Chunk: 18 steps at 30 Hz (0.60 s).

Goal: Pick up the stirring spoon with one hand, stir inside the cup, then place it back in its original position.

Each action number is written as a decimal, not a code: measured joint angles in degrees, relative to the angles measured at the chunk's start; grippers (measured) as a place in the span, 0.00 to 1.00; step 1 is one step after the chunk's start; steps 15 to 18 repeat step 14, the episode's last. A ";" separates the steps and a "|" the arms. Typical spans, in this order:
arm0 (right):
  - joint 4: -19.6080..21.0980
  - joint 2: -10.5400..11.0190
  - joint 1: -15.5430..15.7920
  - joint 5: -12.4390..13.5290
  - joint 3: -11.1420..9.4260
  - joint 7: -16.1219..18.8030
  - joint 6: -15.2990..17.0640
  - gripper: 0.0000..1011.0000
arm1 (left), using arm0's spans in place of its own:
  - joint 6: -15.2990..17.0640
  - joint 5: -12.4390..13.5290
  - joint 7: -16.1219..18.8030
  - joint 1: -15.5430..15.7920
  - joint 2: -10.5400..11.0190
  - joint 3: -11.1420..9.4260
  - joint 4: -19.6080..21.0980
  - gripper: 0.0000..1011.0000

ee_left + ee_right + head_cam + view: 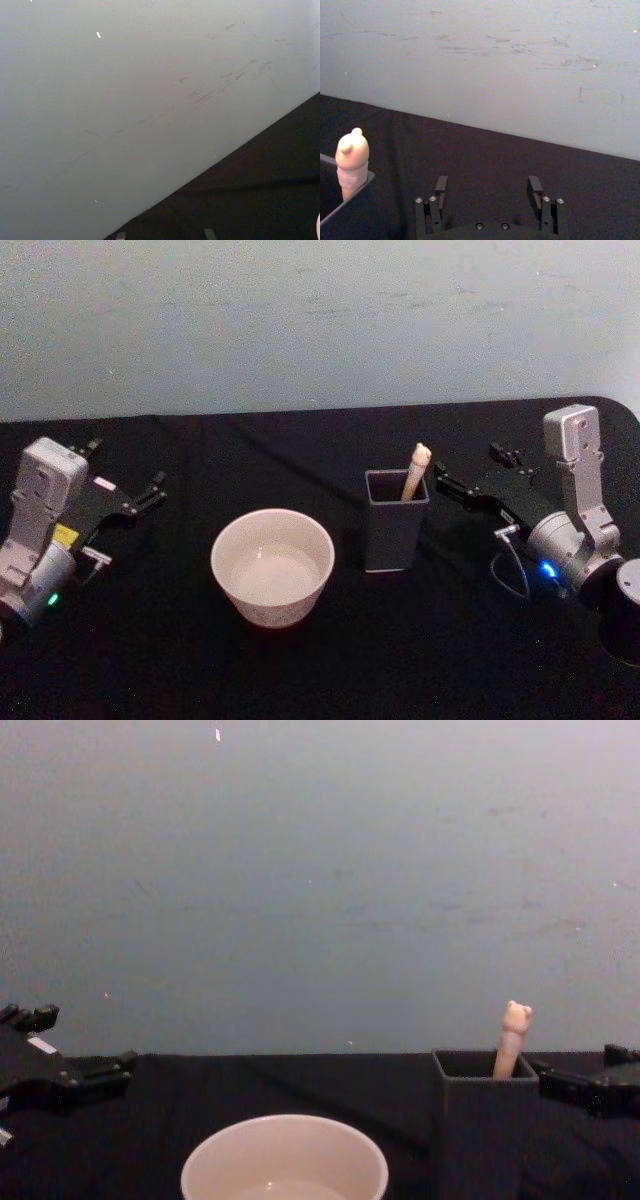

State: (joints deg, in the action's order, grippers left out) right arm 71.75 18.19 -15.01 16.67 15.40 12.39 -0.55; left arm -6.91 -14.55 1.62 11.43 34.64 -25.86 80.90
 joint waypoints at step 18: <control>0.00 0.00 0.00 0.00 0.00 0.00 0.00 0.99 | 0.00 0.00 0.00 0.00 0.00 0.00 0.00 0.99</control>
